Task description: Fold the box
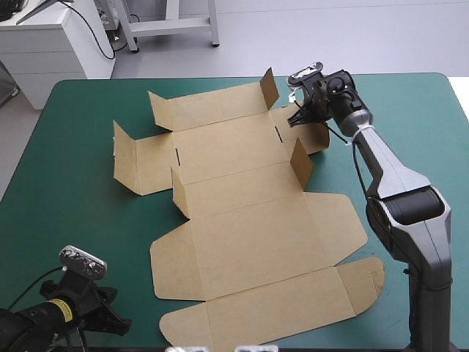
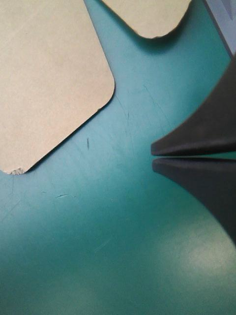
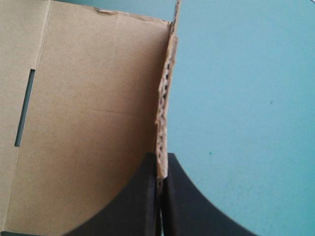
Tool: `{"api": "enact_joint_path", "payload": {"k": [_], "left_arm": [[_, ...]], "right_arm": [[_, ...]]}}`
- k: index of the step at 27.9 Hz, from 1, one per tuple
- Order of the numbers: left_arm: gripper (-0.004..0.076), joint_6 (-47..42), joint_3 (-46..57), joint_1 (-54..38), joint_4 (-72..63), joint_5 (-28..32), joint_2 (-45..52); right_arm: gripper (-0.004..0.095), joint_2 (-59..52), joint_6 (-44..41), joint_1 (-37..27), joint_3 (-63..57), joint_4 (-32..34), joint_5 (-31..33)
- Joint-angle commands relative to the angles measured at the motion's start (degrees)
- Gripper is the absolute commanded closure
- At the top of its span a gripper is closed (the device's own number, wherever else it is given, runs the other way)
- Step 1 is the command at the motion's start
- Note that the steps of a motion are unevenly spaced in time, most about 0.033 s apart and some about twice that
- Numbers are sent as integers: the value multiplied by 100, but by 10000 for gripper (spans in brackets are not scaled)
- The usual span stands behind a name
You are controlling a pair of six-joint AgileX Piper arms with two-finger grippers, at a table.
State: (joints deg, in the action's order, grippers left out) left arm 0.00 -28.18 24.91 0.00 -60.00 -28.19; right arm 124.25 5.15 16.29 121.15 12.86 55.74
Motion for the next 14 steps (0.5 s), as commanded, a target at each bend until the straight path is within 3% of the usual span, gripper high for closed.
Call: {"api": "enact_joint_path", "payload": {"k": [1,7,14], "left_arm": [[731,0,-139,20,-77,226,-52],[731,0,-139,20,-77,226,-52],[731,0,-139,20,-85,216,-52]], "right_arm": [[928,-380,252,8,351,170,-41],[929,-380,1057,8,425,-398,-126],[929,-380,2869,8,425,-1547,-745]]}}
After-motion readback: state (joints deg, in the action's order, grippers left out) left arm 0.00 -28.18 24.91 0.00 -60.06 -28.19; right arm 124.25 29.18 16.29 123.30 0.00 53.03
